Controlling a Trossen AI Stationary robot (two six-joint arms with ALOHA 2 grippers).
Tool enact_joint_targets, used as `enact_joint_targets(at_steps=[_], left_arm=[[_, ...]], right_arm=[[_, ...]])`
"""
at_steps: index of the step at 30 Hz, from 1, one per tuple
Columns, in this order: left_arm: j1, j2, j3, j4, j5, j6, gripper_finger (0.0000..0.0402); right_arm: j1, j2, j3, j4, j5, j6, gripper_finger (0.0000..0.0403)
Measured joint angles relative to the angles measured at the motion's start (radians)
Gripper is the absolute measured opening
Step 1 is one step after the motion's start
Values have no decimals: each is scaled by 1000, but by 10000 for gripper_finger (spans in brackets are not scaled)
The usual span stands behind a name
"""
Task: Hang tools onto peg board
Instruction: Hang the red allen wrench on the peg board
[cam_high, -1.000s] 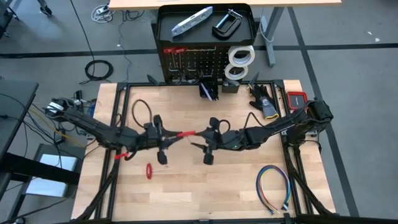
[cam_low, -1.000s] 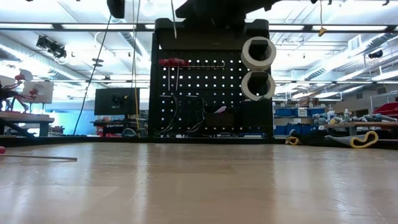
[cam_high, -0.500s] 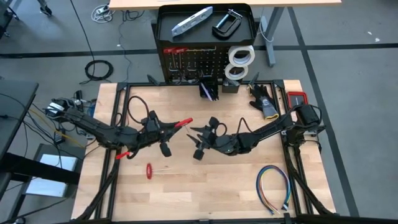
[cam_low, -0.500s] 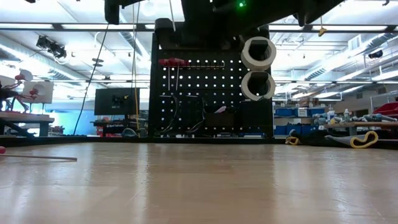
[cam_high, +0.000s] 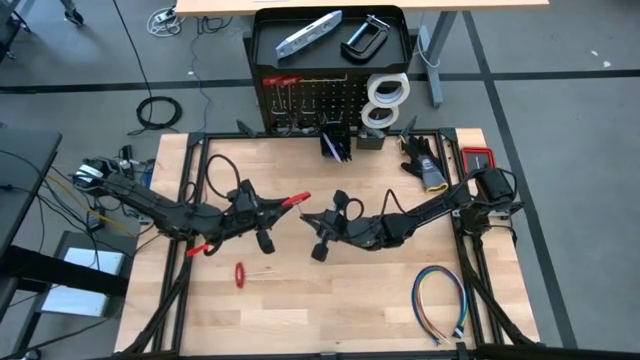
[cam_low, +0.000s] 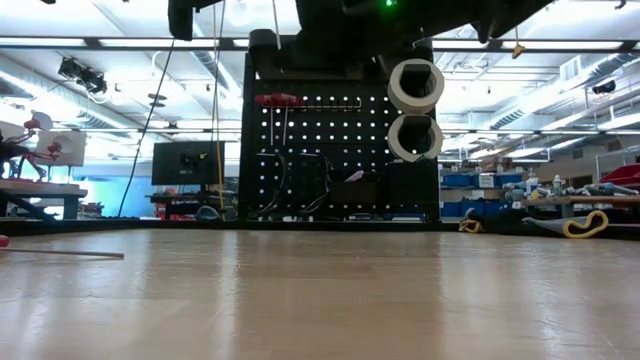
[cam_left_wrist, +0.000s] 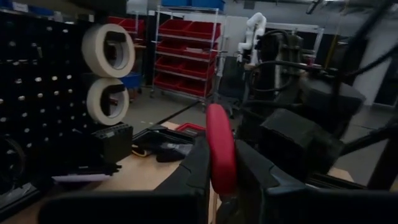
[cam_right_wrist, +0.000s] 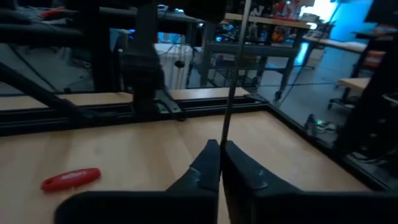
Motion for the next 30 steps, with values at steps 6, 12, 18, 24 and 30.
enact_joint_targets(at_steps=[6,12,18,24,30], left_arm=[[0,0,0,-5,12,38,48],[-10,-34,2,-91,-30,140,87],[-38,-166,0,-268,-173,188,125],[-70,-336,0,-459,-246,109,131],[-73,-390,-1,-522,-167,105,132]], right_arm=[[-4,0,0,-4,-30,41,14],[-14,-3,23,-49,-36,88,6],[-89,1,161,-301,-86,190,5],[-229,2,237,-306,-97,270,5],[-389,75,318,-306,-219,385,5]])
